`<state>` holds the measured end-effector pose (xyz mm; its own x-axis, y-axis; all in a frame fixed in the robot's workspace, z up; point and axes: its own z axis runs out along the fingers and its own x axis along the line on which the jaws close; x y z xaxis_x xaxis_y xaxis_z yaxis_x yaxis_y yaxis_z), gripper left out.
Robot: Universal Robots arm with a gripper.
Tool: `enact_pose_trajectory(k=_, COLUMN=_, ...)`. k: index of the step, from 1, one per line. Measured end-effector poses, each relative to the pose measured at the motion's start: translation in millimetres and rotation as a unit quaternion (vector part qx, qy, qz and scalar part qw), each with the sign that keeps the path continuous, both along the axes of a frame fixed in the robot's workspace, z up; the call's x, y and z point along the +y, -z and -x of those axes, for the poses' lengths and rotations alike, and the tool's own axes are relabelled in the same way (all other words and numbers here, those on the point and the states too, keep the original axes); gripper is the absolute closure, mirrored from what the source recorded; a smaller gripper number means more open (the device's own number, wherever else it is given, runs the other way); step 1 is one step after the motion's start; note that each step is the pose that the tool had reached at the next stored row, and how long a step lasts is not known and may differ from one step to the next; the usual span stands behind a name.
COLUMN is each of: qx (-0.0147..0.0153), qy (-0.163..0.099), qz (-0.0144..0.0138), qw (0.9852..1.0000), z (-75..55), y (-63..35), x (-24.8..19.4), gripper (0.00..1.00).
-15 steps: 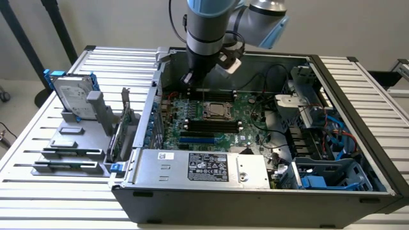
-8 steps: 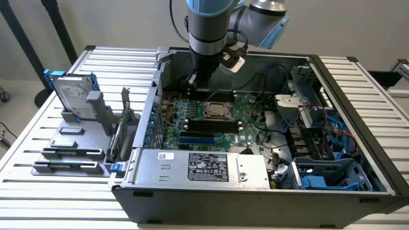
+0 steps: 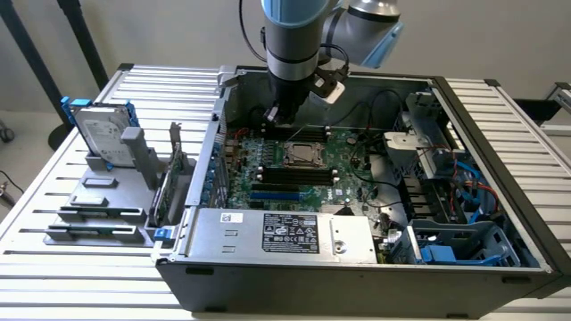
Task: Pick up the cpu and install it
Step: 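Install the first cpu locking lever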
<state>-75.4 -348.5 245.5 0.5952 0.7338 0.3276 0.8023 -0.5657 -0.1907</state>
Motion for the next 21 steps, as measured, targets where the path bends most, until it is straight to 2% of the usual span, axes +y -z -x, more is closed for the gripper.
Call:
enact_pose_trajectory(k=5, qx=-0.0004, qy=0.000, qz=0.0001, qw=1.0000, z=0.1, y=0.8, x=0.0, gripper=0.89)
enact_pose_trajectory(k=11, qx=-0.0004, qy=0.000, qz=0.0013, qw=1.0000, z=0.0, y=1.2, x=0.0, gripper=0.89)
enact_pose_trajectory(k=13, qx=-0.0004, qy=0.000, qz=0.0025, qw=1.0000, z=0.1, y=1.3, x=0.0, gripper=0.89)
enact_pose_trajectory(k=21, qx=-0.0004, qy=0.000, qz=0.0028, qw=1.0000, z=0.1, y=1.3, x=0.0, gripper=0.89)
